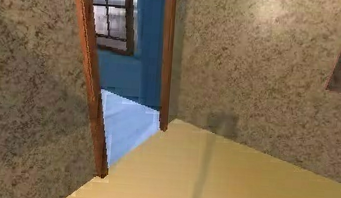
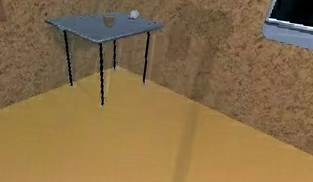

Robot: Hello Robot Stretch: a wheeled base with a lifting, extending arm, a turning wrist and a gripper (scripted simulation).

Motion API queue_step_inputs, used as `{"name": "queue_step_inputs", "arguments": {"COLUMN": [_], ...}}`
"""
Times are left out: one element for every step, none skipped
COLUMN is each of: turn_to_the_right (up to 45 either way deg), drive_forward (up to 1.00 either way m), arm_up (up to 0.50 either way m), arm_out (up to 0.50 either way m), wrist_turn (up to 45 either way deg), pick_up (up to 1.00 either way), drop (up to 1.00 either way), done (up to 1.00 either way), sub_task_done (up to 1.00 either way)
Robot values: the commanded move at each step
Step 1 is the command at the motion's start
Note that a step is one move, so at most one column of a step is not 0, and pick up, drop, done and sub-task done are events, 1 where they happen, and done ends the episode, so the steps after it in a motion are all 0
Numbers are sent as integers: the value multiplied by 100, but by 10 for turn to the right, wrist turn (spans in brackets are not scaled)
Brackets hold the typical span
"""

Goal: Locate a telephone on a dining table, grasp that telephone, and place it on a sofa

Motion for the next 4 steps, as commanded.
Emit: {"name": "queue_step_inputs", "arguments": {"turn_to_the_right": [0, -90, 0, -120], "drive_forward": [100, 0, 35, 0], "arm_up": [0, 0, 0, 0], "arm_out": [0, 0, 0, 0], "wrist_turn": [0, 0, 0, 0], "pick_up": [0, 0, 0, 0], "drop": [0, 0, 0, 0], "done": [0, 0, 0, 0], "sub_task_done": [0, 0, 0, 0]}}
